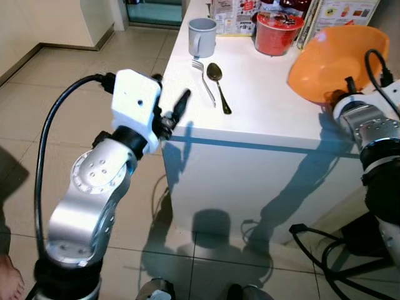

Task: Setting the table

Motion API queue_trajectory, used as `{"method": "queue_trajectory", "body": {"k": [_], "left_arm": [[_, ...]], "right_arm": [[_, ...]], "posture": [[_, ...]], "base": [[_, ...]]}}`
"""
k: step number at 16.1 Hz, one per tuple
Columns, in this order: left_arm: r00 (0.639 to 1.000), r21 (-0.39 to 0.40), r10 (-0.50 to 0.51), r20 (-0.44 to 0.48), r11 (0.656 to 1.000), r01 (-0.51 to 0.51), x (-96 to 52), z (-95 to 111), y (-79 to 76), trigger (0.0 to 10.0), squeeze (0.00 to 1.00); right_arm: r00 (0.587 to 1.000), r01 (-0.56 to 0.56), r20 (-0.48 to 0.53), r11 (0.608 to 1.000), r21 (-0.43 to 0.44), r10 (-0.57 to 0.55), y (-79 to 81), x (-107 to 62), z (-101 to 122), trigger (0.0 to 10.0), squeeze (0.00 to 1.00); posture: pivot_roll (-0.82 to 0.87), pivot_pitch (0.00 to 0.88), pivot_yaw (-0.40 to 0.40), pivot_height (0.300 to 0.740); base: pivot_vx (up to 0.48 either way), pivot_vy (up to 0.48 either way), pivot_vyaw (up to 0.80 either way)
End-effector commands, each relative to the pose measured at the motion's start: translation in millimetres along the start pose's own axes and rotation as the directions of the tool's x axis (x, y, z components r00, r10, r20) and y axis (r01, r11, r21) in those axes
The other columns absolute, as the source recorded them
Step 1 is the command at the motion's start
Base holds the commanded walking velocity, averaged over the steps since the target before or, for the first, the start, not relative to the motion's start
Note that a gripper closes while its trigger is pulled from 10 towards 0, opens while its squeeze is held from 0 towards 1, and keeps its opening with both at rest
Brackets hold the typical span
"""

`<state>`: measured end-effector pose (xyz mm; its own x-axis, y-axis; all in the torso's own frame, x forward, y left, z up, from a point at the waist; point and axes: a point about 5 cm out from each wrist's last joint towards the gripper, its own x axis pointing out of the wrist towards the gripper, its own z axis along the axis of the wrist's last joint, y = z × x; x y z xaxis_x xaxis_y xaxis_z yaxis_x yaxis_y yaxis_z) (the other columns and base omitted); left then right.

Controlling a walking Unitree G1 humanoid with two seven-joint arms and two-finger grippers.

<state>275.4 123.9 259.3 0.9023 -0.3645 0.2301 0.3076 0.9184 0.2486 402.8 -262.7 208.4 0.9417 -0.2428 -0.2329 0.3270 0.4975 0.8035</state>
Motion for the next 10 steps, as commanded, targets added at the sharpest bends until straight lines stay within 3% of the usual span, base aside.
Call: {"method": "queue_trajectory", "body": {"k": [1,5,9,10], "left_arm": [[0.998,0.009,0.068,0.006,0.998,-0.068,5.7,0,8.2,10.0,0.00],[0.992,0.022,0.124,-0.019,0.992,-0.124,11.6,-13,15.8,10.0,0.00],[0.987,-0.008,0.157,-0.028,0.988,-0.157,20.5,-24,14.2,10.0,0.00],[0.988,-0.022,0.153,-0.031,0.988,-0.154,19.1,-27,10.2,10.0,0.00]], "right_arm": [[0.994,-0.105,0.029,0.994,0.041,0.104,16.8,-0.6,6,0.0,0.00],[0.953,-0.299,0.048,0.954,-0.023,0.300,44.6,-3.9,1,0.0,0.00],[0.884,-0.415,0.100,0.864,-0.284,0.457,48.1,-26.0,0,0.0,0.00],[0.854,-0.434,0.116,0.818,-0.378,0.506,47.6,-48.1,-4,0.0,0.00]], "posture": [[0.10,0.000,-0.040,0.740],[0.06,0.000,-0.005,0.740],[0.02,0.000,0.015,0.740],[0.02,0.000,0.011,0.740]], "base": [[0.000,0.000,0.00],[0.000,0.000,0.00],[0.000,0.000,0.00],[0.000,0.000,0.00]]}}
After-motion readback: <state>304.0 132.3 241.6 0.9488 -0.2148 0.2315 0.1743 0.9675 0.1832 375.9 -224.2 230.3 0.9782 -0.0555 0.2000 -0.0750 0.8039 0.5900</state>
